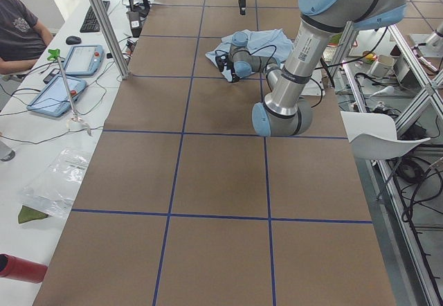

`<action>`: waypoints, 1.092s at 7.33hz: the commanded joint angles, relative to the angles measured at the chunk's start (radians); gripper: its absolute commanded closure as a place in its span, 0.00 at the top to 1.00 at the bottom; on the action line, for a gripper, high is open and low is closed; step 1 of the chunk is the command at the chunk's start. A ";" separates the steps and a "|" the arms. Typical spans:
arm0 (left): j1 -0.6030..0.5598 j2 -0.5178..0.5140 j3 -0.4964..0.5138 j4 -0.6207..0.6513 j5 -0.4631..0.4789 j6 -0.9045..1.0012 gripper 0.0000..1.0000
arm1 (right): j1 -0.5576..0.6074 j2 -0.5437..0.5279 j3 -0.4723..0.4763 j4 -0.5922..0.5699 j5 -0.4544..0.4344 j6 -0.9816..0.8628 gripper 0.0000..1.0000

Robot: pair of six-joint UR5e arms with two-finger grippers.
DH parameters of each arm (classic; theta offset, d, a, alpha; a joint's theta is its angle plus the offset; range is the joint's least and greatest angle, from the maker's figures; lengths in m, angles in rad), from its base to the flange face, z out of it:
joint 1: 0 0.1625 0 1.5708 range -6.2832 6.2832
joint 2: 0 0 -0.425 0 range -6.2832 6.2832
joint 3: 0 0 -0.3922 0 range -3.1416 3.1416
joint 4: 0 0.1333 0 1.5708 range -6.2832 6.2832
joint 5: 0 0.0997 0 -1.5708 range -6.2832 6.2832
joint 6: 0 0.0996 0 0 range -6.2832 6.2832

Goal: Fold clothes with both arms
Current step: 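Grasp the shirt's far corner with the left gripper while the right gripper releases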

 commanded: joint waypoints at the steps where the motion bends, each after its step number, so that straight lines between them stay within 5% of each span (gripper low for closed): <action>1: 0.005 0.001 0.000 0.000 -0.001 0.003 0.66 | 0.000 0.012 -0.010 0.000 0.000 0.000 1.00; 3: 0.005 -0.001 -0.003 0.000 -0.001 0.001 0.39 | 0.003 0.012 -0.010 0.000 0.000 0.000 1.00; 4: 0.003 -0.001 -0.009 0.001 -0.001 0.000 0.12 | 0.006 0.011 -0.010 0.000 0.000 0.000 1.00; 5: 0.003 0.001 -0.023 0.004 -0.006 0.000 0.00 | 0.008 0.011 -0.012 0.000 0.000 0.000 1.00; 8: -0.069 0.007 -0.037 0.014 -0.001 0.015 0.00 | 0.026 0.011 -0.016 0.000 0.000 0.000 1.00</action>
